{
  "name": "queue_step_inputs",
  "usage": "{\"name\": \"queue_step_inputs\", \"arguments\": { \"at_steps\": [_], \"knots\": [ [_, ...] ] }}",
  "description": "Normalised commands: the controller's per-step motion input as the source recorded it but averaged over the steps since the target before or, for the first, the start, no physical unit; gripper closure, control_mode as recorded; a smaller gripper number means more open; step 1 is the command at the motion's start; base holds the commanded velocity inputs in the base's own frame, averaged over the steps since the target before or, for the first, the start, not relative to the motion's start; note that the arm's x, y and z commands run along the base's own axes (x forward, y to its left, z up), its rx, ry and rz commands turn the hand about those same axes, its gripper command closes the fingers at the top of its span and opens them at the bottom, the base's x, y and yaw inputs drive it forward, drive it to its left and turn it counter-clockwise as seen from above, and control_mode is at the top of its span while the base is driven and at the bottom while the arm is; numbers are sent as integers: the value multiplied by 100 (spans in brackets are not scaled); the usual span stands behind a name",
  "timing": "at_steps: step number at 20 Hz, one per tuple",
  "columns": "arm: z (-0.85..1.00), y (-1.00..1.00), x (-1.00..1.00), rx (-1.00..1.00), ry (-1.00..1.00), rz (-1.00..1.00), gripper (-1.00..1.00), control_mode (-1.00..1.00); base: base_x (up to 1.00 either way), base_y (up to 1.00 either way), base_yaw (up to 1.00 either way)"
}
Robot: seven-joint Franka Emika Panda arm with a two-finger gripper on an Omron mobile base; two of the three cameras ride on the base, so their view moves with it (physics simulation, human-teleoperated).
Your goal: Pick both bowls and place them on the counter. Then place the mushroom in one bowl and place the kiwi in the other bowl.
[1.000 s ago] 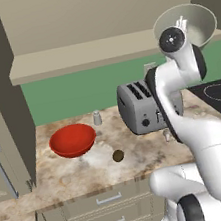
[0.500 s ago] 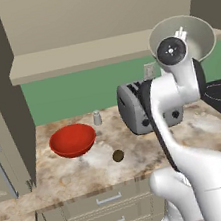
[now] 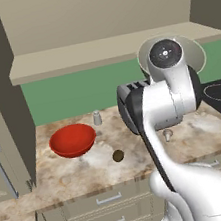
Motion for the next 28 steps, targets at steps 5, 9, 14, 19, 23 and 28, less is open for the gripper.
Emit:
{"name": "queue_step_inputs", "arguments": {
  "at_steps": [5, 9, 14, 19, 23, 28],
  "knots": [
    [-28, 69, -19, 15, 9, 0, 100, -100, 0, 0, 0],
    [-41, 78, -9, 8, 6, -1, 100, -100, 0, 0, 0],
    [-44, 77, -1, 6, 6, -2, 100, -100, 0, 0, 0],
    [-53, 70, 0, 3, 15, -4, 100, -100, 0, 0, 0],
    [-46, 72, 0, 0, 14, -7, 100, -100, 0, 0, 0],
    [-45, 67, 1, 1, 16, -6, 100, -100, 0, 0, 0]
  ]
}}
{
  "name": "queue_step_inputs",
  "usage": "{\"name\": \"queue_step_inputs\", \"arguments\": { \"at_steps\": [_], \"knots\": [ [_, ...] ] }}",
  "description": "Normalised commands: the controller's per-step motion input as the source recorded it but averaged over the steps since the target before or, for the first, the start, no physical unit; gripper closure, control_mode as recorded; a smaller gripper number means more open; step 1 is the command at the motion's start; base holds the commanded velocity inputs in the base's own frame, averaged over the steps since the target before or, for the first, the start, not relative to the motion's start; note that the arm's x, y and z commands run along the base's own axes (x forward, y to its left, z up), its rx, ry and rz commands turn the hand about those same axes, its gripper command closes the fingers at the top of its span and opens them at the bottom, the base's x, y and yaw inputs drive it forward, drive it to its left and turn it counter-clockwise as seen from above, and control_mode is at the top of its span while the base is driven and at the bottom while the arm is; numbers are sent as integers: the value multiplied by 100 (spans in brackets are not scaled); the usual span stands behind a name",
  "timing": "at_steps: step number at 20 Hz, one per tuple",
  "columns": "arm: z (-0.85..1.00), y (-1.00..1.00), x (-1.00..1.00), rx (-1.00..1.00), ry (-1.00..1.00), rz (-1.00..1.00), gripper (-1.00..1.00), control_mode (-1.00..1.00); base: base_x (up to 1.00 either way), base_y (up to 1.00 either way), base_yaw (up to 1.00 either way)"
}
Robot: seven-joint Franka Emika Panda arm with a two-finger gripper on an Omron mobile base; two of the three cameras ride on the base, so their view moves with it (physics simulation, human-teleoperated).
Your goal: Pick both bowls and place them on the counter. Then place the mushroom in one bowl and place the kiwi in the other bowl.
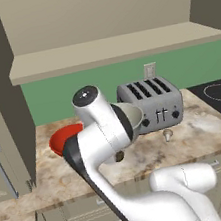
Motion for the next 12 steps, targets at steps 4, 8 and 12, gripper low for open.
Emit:
{"name": "queue_step_inputs", "arguments": {
  "at_steps": [4, 8, 12],
  "knots": [
    [-44, 65, 0, 0, 11, -4, 100, -100, 0, 0, 0],
    [-47, 64, 0, 1, 6, -3, 100, -100, 0, 0, 0],
    [-47, 59, 0, 3, 0, -2, 100, -100, 0, 0, 0]
  ]
}}
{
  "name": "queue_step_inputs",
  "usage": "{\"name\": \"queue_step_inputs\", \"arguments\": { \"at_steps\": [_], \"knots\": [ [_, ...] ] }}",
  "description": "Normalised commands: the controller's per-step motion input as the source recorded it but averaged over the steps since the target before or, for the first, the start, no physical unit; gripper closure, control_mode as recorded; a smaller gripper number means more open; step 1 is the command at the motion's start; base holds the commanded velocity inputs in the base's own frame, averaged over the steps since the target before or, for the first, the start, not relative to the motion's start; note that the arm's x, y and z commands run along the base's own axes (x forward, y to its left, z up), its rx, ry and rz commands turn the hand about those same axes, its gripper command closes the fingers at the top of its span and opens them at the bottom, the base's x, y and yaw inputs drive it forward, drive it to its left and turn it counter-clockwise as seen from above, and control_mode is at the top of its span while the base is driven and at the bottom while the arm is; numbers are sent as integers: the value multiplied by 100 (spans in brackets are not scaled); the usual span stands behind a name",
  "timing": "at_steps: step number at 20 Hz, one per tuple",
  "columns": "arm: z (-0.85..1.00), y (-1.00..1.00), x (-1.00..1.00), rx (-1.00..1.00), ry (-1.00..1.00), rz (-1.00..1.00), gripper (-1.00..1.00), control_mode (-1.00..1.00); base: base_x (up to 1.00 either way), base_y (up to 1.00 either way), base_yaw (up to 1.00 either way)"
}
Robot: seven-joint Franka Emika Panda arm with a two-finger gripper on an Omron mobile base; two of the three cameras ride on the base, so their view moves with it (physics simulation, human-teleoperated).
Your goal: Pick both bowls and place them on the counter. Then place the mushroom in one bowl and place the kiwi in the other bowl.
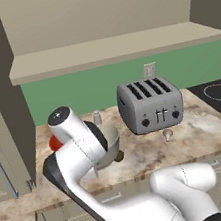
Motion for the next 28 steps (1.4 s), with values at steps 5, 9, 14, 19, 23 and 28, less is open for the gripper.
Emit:
{"name": "queue_step_inputs", "arguments": {
  "at_steps": [5, 9, 14, 19, 23, 28],
  "knots": [
    [-53, 36, 0, 8, 0, 0, 100, -100, 0, 0, 0],
    [-54, 27, 4, 2, 0, -5, 100, -100, 0, 0, 0],
    [-43, 20, 18, 6, -1, -7, 100, -100, 0, 0, 0],
    [-35, 11, 31, 9, 3, -7, 100, -100, 0, 0, 0],
    [-26, 6, 38, 8, 0, -7, 100, -100, 0, 0, 0],
    [-33, 7, 32, 7, 5, -9, 100, -100, 0, 0, 0]
  ]
}}
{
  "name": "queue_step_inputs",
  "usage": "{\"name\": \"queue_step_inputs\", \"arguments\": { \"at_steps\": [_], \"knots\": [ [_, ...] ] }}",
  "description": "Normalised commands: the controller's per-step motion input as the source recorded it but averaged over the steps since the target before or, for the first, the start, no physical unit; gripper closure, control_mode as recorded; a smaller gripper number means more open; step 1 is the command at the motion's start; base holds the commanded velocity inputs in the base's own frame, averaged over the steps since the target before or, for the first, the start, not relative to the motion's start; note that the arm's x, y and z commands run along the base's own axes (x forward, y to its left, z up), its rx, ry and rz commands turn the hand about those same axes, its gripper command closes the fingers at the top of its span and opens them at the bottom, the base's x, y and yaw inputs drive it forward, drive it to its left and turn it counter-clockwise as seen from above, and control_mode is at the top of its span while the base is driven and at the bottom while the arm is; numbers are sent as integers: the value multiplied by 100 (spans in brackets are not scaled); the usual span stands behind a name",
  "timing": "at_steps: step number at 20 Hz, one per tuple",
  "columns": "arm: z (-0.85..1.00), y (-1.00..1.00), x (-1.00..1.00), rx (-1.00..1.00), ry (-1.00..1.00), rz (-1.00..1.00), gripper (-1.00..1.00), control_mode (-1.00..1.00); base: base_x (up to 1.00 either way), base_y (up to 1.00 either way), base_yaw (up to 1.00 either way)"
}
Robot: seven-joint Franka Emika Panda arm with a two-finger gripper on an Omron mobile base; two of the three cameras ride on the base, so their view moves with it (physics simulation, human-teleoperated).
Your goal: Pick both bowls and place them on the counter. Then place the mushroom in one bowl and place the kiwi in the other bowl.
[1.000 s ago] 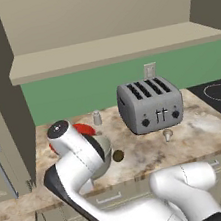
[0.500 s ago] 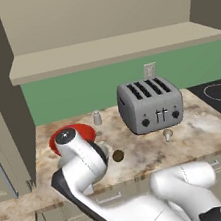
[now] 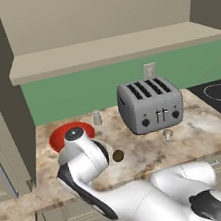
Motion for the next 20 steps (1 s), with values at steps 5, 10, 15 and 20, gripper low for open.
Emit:
{"name": "queue_step_inputs", "arguments": {
  "at_steps": [5, 10, 15, 20],
  "knots": [
    [-30, 16, 21, 6, 3, -5, 100, -100, 0, 0, 0],
    [-18, 18, 4, 5, 0, -3, 100, -100, 0, 0, 0],
    [-13, 21, 5, 3, 4, -5, 100, -100, 0, 0, 0],
    [-2, 26, 0, 5, 6, -1, 100, -100, 0, 0, 0]
  ]
}}
